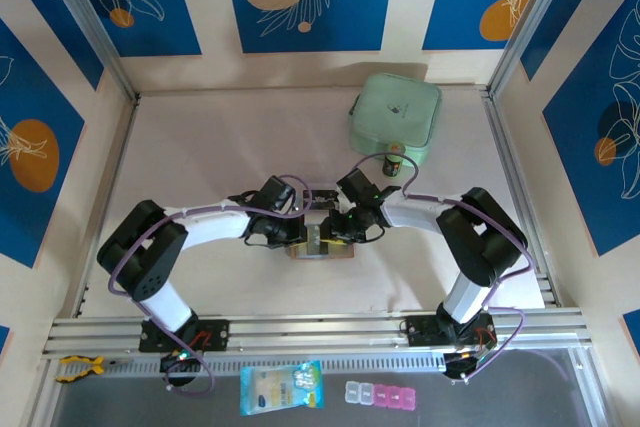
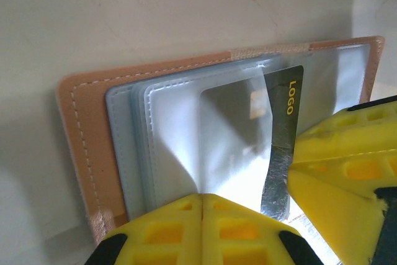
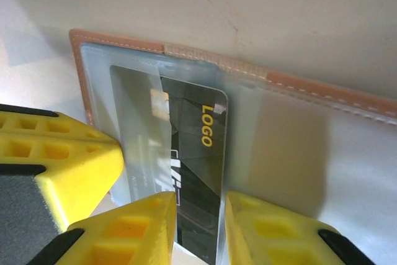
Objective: Take the credit cards out of the card holder
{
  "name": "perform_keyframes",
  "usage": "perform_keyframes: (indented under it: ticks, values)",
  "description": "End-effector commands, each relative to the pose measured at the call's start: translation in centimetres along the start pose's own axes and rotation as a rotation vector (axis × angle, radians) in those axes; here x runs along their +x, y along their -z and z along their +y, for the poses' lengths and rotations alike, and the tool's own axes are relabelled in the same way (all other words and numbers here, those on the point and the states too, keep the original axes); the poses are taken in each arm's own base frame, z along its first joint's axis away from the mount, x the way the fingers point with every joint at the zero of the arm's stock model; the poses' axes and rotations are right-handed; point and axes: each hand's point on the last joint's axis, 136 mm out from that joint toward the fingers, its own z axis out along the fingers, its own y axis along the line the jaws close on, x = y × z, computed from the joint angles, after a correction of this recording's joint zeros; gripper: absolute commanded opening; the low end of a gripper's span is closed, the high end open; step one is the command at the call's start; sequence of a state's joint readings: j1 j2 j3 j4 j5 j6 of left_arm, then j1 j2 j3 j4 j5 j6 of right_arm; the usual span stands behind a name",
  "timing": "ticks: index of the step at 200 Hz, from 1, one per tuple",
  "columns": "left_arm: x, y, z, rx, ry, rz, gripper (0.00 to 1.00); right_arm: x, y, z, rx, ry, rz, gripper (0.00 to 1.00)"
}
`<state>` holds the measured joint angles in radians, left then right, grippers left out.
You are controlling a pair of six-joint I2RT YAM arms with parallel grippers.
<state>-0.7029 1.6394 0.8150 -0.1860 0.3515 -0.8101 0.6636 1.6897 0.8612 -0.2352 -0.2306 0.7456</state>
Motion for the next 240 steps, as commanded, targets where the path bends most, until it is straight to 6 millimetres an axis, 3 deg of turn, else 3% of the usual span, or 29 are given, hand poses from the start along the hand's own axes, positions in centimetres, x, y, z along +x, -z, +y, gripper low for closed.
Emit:
perform_keyframes:
  ticks: [1,121,240]
  values:
    - [0.7,-0.7,1.2,-0.051,0.011,0.035,0.0,0.5,-0.3,0.1,-0.039,-0.025,0.03,0.28]
    - [0.8,-0.7,1.2,-0.051,0.013,0.036,0.0,0.2,0.1,0.9,-0.164,-0.038,0.011,0.17]
    - [1.0,-0.5,1.4,-0.053,0.015,0.032,0.0,0.6,1.3,-0.6,-0.128,-0.056,-0.023,0.08]
